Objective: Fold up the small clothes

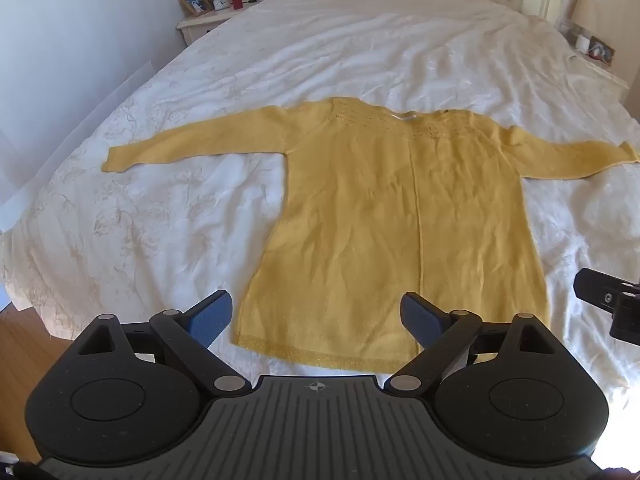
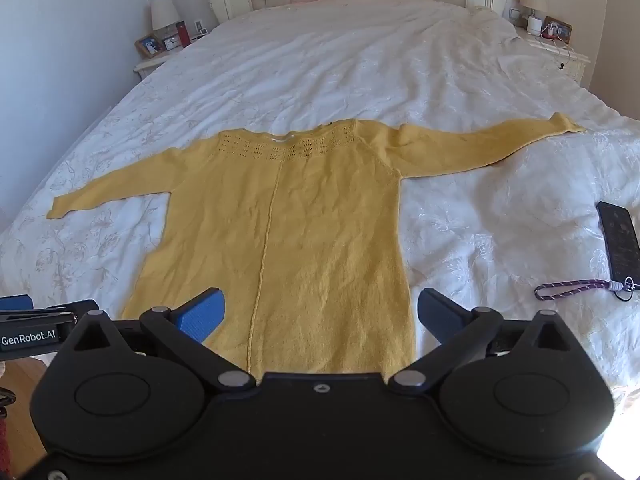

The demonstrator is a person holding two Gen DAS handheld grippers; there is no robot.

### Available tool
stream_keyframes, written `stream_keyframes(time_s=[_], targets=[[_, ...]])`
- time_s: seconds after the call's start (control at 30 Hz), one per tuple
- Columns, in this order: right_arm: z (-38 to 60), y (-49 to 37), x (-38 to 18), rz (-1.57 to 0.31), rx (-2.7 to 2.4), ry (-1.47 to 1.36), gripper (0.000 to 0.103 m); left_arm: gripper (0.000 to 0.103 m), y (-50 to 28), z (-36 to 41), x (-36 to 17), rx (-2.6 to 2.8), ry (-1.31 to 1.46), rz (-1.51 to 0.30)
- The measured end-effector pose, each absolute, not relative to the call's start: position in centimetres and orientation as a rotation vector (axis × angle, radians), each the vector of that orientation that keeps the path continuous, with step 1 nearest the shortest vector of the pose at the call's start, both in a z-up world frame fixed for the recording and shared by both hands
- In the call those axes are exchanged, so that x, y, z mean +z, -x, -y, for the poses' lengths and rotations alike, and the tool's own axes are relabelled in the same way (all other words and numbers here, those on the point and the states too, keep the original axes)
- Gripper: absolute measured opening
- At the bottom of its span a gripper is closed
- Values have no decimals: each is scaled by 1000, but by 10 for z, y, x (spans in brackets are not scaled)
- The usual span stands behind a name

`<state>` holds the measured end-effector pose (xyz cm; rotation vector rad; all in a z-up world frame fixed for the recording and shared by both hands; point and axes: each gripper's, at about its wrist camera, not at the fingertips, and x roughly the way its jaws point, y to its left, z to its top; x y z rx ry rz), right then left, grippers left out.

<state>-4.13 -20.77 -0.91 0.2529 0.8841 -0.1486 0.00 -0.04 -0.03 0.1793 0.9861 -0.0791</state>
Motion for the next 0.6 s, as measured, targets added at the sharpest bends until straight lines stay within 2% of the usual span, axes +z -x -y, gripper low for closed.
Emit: stream_keyframes(time_s=[0.6], targets=[[200,39,-16,-932,-164,-243,102,92,-1,1,-4,-58,-160,-1015]])
